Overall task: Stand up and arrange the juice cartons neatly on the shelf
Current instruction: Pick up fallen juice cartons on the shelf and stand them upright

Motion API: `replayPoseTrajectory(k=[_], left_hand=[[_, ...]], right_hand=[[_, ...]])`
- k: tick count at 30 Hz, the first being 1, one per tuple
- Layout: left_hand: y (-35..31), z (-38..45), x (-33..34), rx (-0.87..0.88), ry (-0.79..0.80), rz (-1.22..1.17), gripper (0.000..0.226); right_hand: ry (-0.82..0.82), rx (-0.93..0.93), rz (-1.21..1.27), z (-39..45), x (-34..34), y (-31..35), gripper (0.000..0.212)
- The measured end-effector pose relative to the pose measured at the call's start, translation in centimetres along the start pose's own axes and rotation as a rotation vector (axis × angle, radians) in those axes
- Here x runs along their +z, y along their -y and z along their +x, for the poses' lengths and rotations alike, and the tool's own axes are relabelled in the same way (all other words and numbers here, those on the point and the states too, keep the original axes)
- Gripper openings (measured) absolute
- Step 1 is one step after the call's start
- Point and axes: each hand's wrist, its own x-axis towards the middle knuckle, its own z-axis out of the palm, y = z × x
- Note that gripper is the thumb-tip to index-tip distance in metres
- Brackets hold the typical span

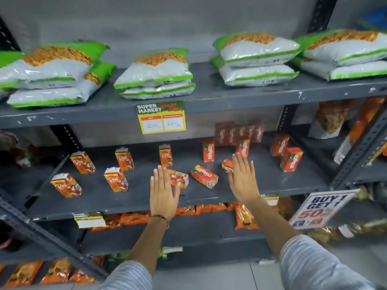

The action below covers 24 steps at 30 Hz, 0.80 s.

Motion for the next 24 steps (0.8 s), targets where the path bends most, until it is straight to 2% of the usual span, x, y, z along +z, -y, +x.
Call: replayPoseTrajectory(k=[3,6,9,10,13,16,21,24], left_hand=[[1.2,1.0,2.7,-0.072,0.041,-0.041,0.093],[2.4,1.4,5.3,-0.12,0.056,-0.008,0.102],[3.3,1.8,7.4,-0.182,0.11,-0.013,0.108],[3.7,2.0,8.0,-0.207,0.14,-0.004,0.104],[4.1,2.8,9.0,-0.283,0.196,0.012,0.073],[4.1,3.5,9.5,-0.335,0.218,0.004,0.069],[4.3,3.6,9.7,-0.336,0.24,0.045,0.068],[4.1,3.7,9.6,-0.326,0.252,0.061,0.067]], right_hand=[[0.145,0.159,0.07,1.7,1.7,-2.8,0.055],[0.266,0.232,0.207,3.6,3.2,-4.9,0.056],[0.395,0.3,0.362,6.2,3.9,-6.3,0.046],[0.43,0.32,0.399,6.9,3.9,-6.7,0.042],[0.485,0.334,0.445,8.5,3.9,-7.7,0.037],[0.544,0.352,0.561,9.5,4.1,-8.8,0.035],[0.607,0.596,1.088,8.2,3.5,-9.5,0.016],[0.678,0.554,1.367,7.2,2.3,-9.1,0.017]])
